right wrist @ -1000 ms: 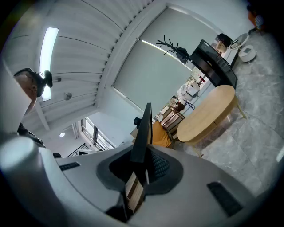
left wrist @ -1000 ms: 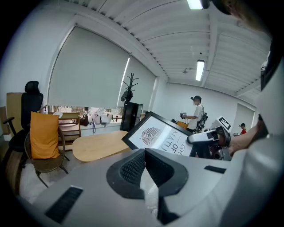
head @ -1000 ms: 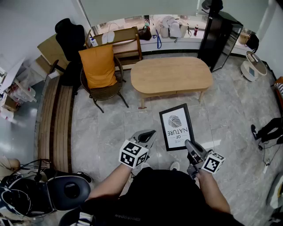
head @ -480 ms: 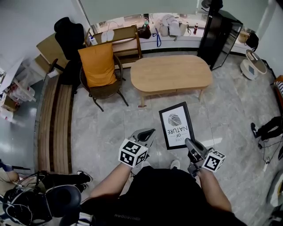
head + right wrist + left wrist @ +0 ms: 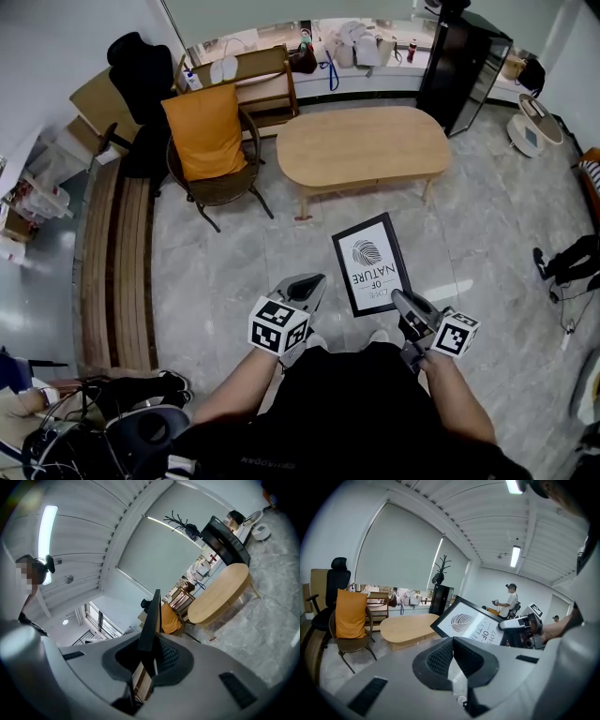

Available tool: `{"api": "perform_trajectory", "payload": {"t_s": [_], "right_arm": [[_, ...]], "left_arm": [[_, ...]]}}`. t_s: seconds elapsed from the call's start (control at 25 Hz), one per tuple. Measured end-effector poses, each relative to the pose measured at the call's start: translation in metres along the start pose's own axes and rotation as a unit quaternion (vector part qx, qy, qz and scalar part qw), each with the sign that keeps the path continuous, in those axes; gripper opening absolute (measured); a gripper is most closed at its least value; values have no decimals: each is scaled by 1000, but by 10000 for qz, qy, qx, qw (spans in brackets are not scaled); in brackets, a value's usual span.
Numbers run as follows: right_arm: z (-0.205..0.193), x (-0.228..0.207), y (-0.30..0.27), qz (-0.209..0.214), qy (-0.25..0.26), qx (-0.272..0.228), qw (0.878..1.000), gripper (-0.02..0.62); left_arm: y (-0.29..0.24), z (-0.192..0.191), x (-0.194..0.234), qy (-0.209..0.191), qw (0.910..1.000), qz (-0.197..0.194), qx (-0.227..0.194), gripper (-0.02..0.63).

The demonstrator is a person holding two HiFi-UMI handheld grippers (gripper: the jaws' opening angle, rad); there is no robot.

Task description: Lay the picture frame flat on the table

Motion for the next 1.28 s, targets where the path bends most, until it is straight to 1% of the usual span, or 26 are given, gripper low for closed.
{"api": "perform_trajectory", "payload": {"t_s": [0.12, 0.28, 0.4, 0.48, 0.56, 0.64, 0.76, 0.84, 0.92, 1.0, 1.12, 1.2, 1.28], "right_arm": [[-12, -5, -6, -127, -98, -87, 9998, 37], [-20, -17, -8, -344, -362, -145, 9986, 38], [-16, -28, -17, -450, -471, -122, 9978, 38], [-7, -37, -27, -436, -509, -176, 9976, 38], [8, -45, -42, -382, -527, -255, 9976, 38], [27, -52, -67, -339, -522, -315, 9976, 38], [64, -74, -95, -351, -579, -395, 9969, 38], [98, -100, -101, -294, -615, -442, 9967, 38], [126, -121, -104, -98, -585, -500, 9970, 38], [138, -131, -106, 17, -492, -563, 9972, 38], [147, -141, -107, 93, -321, -600, 9976, 38], [173, -161, -106, 136, -294, -596, 9977, 38], [200, -188, -98, 137, -388, -586, 9974, 38]], "left_arm": [[5, -13, 14, 95, 9999, 20, 41, 5], [3, -28, 28, 309, 9992, 29, 244, 6], [-1, -30, 41, 411, 9986, 61, 329, 5], [-11, -28, 51, 435, 9982, 107, 393, 5], [-24, -17, 65, 449, 9980, 155, 420, 5], [-36, 3, 83, 440, 9983, 150, 365, 5], [-62, 36, 99, 268, 9990, 132, 329, 5], [-94, 59, 100, 134, 9991, 182, 365, 5], [-124, 78, 101, 58, 9991, 288, 318, 5], [-141, 86, 101, -8, 9992, 356, 176, 5], [-160, 91, 102, -169, 9993, 324, 65, 5], [-191, 106, 101, -205, 9991, 340, 115, 5], [-226, 120, 90, -145, 9991, 353, 199, 5]]}}
Point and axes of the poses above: the fingertips, and each gripper's own axes: y backward along the fingers, x to its left, z out of its top, the point moved 7 cm from there along y, backward along the fingers, and after that the axes turned 1 degree about -z, right-handed, at the moved point
